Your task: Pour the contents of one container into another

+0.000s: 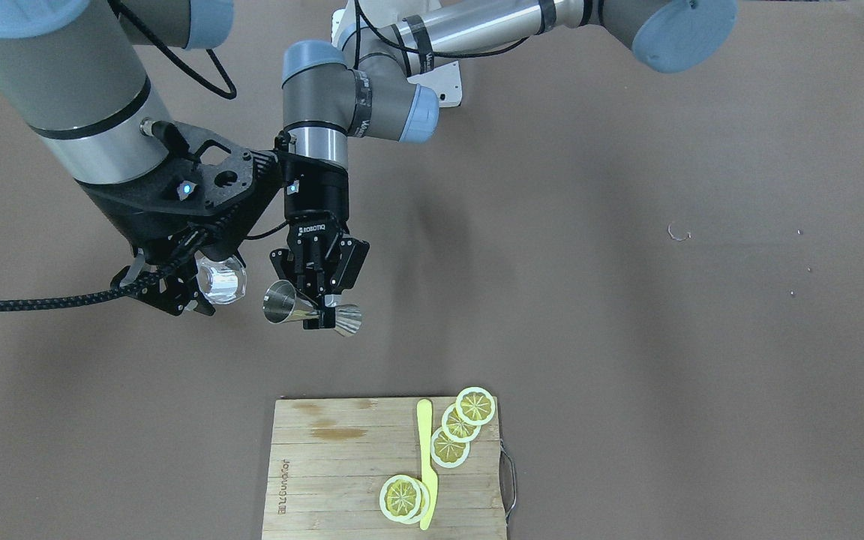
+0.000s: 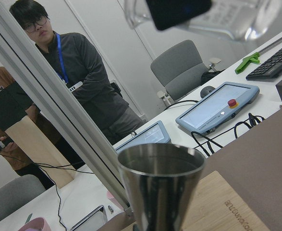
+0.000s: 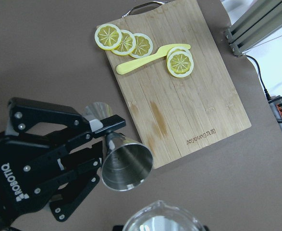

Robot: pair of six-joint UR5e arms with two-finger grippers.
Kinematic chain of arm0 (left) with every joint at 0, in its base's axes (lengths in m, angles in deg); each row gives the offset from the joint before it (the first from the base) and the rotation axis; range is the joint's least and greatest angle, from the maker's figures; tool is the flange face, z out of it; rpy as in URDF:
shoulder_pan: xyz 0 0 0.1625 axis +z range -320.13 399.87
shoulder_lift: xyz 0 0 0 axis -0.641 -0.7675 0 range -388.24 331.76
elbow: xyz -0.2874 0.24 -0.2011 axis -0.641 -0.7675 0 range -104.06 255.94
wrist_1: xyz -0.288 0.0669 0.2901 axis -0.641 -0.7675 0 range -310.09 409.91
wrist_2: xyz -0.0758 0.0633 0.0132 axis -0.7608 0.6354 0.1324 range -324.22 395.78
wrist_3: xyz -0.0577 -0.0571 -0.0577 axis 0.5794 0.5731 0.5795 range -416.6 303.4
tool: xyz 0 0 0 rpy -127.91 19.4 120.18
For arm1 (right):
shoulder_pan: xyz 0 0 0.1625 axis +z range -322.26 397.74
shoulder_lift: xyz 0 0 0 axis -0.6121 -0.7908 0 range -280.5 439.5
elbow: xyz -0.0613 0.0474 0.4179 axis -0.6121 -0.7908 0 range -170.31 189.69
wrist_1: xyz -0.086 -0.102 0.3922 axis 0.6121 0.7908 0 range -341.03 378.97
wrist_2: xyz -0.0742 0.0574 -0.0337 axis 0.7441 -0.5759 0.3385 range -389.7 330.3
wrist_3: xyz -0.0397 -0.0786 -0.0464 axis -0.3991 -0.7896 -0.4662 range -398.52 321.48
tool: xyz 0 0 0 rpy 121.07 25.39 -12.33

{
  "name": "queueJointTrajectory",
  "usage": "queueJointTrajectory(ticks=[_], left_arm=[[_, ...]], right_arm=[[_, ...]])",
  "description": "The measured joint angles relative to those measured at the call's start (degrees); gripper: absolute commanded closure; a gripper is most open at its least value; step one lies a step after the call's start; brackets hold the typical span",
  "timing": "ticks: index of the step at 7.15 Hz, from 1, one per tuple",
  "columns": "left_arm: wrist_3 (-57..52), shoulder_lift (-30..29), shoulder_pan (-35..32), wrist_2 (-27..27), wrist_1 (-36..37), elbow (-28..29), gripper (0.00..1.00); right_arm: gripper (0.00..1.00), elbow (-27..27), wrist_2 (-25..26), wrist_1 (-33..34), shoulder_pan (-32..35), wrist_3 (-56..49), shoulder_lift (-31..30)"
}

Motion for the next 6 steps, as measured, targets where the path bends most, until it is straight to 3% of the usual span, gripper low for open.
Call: queueJointTrajectory(ticks=[6], left_arm=[[0.01, 0.49, 0.1, 0.2, -0.07, -0.27, 1.0]], right_arm=[[1.0, 0.12, 1.09, 0.42, -1.49, -5.1, 0.57]])
